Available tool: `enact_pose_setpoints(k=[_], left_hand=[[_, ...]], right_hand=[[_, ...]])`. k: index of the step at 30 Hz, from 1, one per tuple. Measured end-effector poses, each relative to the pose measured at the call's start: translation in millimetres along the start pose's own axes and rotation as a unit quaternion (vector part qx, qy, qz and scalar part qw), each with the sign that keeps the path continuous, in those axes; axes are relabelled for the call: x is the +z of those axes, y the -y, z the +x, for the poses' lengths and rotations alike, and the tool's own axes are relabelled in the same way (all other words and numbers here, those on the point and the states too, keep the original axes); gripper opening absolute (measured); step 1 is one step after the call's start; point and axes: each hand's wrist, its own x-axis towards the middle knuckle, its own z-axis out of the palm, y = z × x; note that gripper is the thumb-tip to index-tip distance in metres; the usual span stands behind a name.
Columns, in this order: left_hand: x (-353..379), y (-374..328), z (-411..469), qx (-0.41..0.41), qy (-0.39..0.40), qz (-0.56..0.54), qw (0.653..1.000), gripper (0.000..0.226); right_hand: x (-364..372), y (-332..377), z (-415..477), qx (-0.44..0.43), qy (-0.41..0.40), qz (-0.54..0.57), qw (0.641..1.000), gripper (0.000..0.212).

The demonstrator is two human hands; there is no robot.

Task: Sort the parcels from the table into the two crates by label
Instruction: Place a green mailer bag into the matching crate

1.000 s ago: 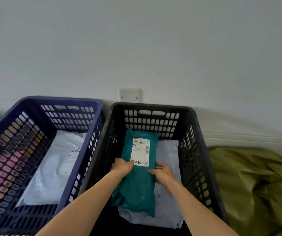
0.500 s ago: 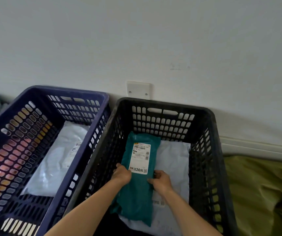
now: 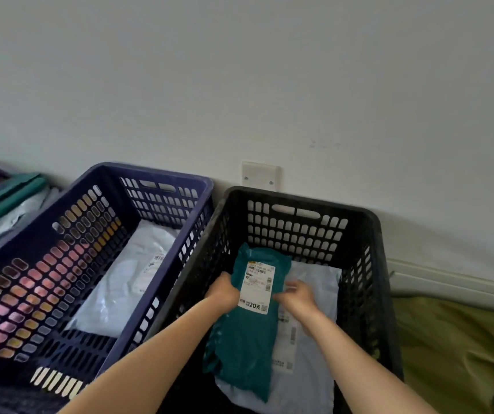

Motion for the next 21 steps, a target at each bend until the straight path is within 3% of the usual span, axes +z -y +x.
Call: enact_pose_setpoints(k=[5, 9, 14, 21], left_hand=[[-48, -35, -18, 0.112, -0.086, -0.035, 0.989, 0.05], [-94, -47, -38, 0.176, -0.154, -0.072, 0.97, 0.045], [-156, -35, -65, 0.218, -0.223, -0.107, 0.944, 0.044], [-243, 35, -101, 0.218, -0.255, -0.148, 0.93, 0.045]], right_hand=[[-4, 63, 0, -0.1, -0.014, 0.001, 0.995, 0.057], [10, 112, -7, -0.162, 0.045, 0.04, 0.985, 0.056], [54, 159, -23, -0.214, 0.084, 0.062, 0.971, 0.045], [152, 207, -63, -0.255, 0.096, 0.067, 0.96, 0.039]])
